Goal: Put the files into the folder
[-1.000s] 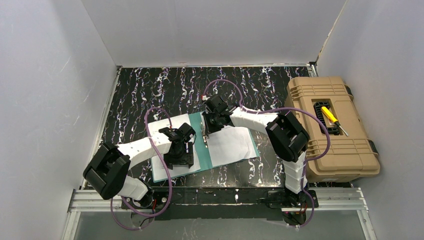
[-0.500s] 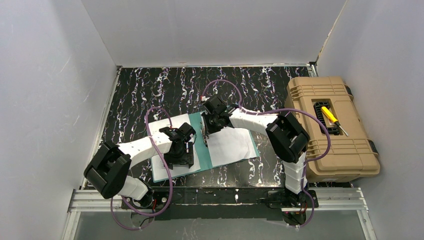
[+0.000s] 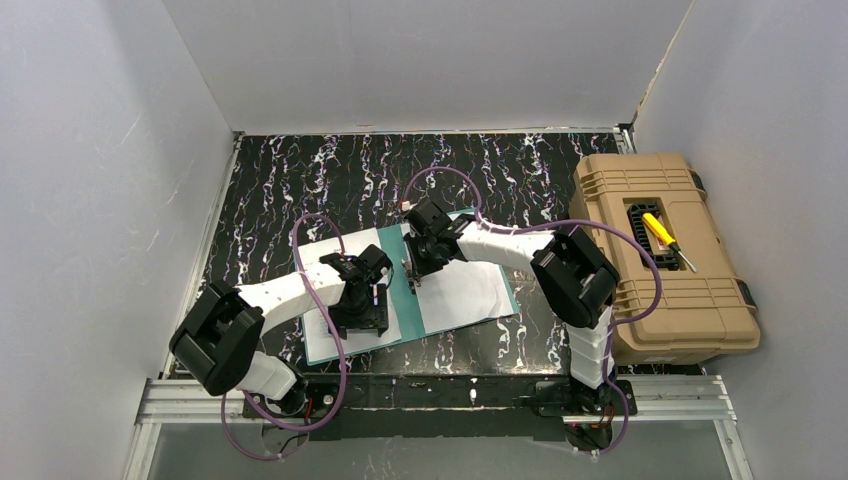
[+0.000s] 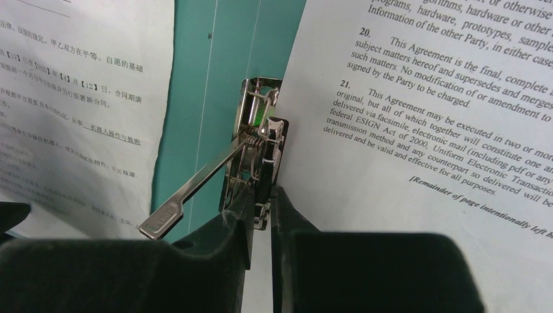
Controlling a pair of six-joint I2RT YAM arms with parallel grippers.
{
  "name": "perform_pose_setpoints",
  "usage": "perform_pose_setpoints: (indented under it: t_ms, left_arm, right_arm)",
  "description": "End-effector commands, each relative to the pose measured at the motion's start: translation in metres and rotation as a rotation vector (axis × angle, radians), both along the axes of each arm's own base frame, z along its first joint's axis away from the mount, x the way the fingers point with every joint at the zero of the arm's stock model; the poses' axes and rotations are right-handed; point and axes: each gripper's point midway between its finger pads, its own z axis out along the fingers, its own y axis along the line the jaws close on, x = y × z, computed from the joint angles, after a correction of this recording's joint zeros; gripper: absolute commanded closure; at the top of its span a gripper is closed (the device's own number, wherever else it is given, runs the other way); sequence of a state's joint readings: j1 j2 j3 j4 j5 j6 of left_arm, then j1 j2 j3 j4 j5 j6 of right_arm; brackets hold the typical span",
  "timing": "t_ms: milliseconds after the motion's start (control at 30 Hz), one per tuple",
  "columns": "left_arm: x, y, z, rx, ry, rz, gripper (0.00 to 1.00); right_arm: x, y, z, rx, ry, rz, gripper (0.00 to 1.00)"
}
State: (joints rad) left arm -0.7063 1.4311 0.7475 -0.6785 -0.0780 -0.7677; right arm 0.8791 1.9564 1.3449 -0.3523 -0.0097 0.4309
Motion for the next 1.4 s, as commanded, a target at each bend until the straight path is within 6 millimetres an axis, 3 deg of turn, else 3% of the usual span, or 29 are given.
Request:
perform_pose_setpoints:
  t_ms: [0,267,600,867,1100,1367]
  left_arm:
    - [-0.005,-0.001,-0.020,0.005,0.022,0.018,0.27]
    - [-0.005,0.000,-0.021,0.005,0.024,0.019,0.27]
    - [0.000,0.005,-0.010,0.027,-0.011,0.011,0.27]
    - [0.009,0.017,0.012,0.080,-0.077,0.004,0.27]
    - [0.009,0.023,0.017,0.085,-0.100,0.009,0.26]
    - [0.000,0.027,0.002,0.068,-0.063,0.027,0.26]
  right_arm:
    - [-0.009,0.005,0.019,0.030,-0.008,0.019,0.77]
    - [-0.004,0.002,0.029,0.022,-0.042,0.003,0.62]
    - [0.012,-0.013,0.062,-0.050,-0.159,-0.022,0.63]
    - [0.011,0.006,0.091,-0.020,-0.206,0.007,0.64]
    - [0.003,0.028,0.091,-0.016,-0.197,0.051,0.65]
    - [-0.009,0.035,0.074,-0.062,-0.175,0.083,0.67]
